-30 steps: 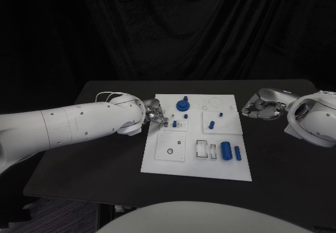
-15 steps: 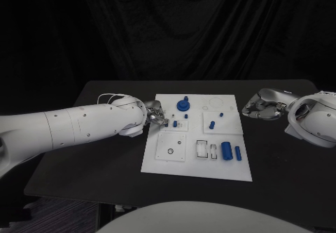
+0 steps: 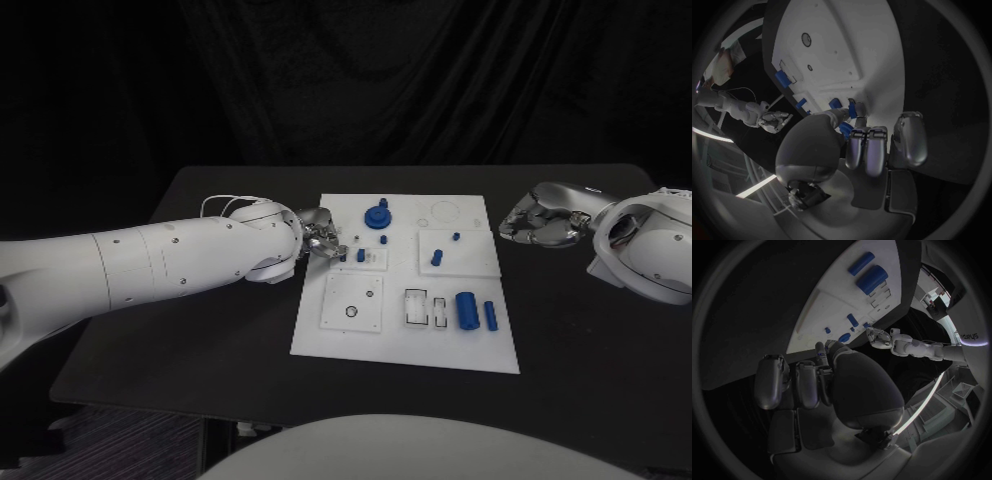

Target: Assemble the parts on the task board

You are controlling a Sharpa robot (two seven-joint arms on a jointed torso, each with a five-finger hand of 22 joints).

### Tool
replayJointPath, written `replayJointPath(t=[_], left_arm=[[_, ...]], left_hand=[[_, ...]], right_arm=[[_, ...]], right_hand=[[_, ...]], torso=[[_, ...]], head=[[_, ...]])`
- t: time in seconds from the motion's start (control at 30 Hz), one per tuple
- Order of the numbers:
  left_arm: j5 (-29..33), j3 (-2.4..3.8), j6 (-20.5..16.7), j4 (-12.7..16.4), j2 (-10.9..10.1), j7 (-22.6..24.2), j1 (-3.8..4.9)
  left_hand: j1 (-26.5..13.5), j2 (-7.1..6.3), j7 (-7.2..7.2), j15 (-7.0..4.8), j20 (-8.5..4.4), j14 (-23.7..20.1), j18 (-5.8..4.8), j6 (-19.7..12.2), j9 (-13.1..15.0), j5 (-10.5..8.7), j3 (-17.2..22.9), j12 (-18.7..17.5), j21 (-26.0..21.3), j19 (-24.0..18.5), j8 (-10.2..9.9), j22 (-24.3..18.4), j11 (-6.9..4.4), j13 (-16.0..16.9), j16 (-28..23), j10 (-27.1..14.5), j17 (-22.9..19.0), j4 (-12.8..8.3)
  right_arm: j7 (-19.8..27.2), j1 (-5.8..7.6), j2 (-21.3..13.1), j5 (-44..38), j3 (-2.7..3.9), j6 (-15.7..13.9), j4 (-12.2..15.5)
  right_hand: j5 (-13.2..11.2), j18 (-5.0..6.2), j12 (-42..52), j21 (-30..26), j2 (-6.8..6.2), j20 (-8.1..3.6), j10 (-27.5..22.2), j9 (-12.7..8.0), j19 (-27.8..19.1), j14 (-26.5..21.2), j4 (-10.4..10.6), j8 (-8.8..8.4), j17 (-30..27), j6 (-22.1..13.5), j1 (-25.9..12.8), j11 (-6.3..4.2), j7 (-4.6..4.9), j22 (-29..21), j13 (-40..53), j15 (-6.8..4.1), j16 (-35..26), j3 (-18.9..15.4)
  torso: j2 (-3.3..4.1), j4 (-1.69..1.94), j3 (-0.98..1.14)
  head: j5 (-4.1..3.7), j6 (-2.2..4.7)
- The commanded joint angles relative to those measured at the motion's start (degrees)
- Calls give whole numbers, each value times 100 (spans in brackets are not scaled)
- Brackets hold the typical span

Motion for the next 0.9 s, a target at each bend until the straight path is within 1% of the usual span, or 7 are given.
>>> replayJointPath(t=[0.03,0.17,0.27,0.37,0.77,0.9], left_arm=[[-46,-22,35,-12,8,12,-65],[-49,-22,52,-1,-3,12,-86],[-49,-22,64,17,-14,9,-97],[-50,-22,72,47,-30,5,-104],[-50,-22,126,108,-81,-23,-116],[-50,-22,145,119,-91,-32,-119]], left_hand=[[-14,30,-13,-29,-4,605,-4,1,8,-3,12,14,-11,-4,13,989,-11,1495,15,587,1509,8],[-14,33,-14,-29,-4,605,-3,2,8,-1,12,14,-17,-7,13,988,-12,1495,15,587,1509,4],[-14,33,-14,-29,-4,605,-3,2,8,-1,12,14,-17,-7,13,988,-12,1495,15,587,1509,4],[-13,34,-15,-29,-4,605,-2,1,8,1,12,14,-22,-9,12,986,-12,1495,15,587,1509,0],[-8,33,-17,-30,-4,605,0,-1,9,6,12,14,-28,-12,11,984,-14,1495,15,587,1509,-9],[-3,30,-19,-30,-4,605,1,-4,9,10,12,14,-34,-14,9,983,-15,1495,15,587,1509,-20]], right_arm=[[-82,-14,-13,-2,3,-2,11],[-86,-14,-16,-2,3,7,13],[-91,-14,-18,-2,3,15,12],[-94,-14,-19,-2,3,19,11],[-111,-14,-16,-2,3,44,6],[-117,-14,-14,-2,3,52,4]], right_hand=[[26,107,-19,-32,-12,-21,-33,3,-4,277,0,-23,94,19,-29,10,16,940,595,2,-29,27],[26,107,-19,-32,-12,-21,-33,3,-4,277,0,-23,94,19,-29,10,16,940,595,2,-29,27],[26,107,-19,-32,-12,-21,-33,3,-4,277,0,-23,94,19,-29,10,16,940,595,2,-29,27],[27,108,-19,-36,-10,-20,-33,3,-6,276,0,-24,90,19,-30,10,16,938,596,2,-32,30],[29,109,-25,-42,-9,-20,-39,2,-8,274,-1,-25,83,17,-28,10,16,936,588,3,-38,34],[29,109,-25,-42,-9,-20,-39,2,-8,274,-1,-25,83,17,-28,10,16,936,588,3,-38,34]], torso=[[-1,-2,1],[-1,2,-1],[-1,-3,1],[-1,-2,-2],[-3,2,-2],[-2,-2,-1]], head=[[-4,-1],[-6,-1],[-3,-1],[-2,-1],[0,-1],[3,-1]])
